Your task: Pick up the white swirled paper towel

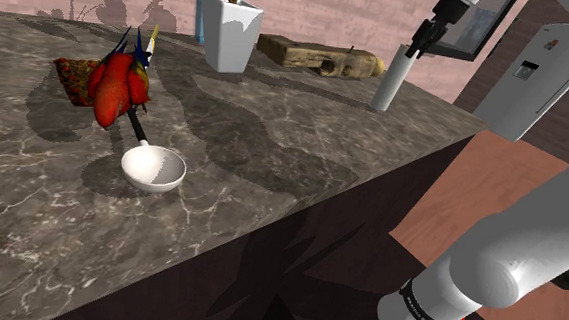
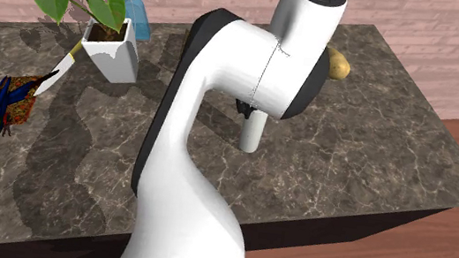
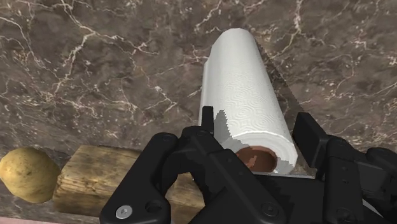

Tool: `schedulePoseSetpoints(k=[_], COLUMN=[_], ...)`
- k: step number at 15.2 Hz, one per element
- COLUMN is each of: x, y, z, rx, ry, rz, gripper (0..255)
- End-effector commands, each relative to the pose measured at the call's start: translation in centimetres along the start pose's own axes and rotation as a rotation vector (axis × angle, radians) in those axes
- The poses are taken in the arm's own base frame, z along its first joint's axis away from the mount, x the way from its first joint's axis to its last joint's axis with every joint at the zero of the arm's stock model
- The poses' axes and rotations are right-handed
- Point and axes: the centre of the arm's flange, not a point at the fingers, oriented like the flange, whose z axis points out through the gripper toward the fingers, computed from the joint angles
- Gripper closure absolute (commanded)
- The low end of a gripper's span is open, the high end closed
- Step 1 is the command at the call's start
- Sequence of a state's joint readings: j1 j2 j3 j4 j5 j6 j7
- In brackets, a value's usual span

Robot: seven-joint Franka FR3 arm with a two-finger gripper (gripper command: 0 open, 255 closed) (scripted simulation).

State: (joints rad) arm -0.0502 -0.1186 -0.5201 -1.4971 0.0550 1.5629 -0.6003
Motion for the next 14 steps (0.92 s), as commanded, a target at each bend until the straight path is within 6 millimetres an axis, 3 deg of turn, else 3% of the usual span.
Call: schedulePoseSetpoints(k=[1,12,14], x=[0.2,1.3,1.3], y=[-0.1,-0.1,-0.1], z=[-1.0,-6.7,-6.7], rx=[0.0,0.0,0.0], ry=[0.0,0.0,0.0], rz=[0.0,0.0,0.0], gripper=[255,255,255])
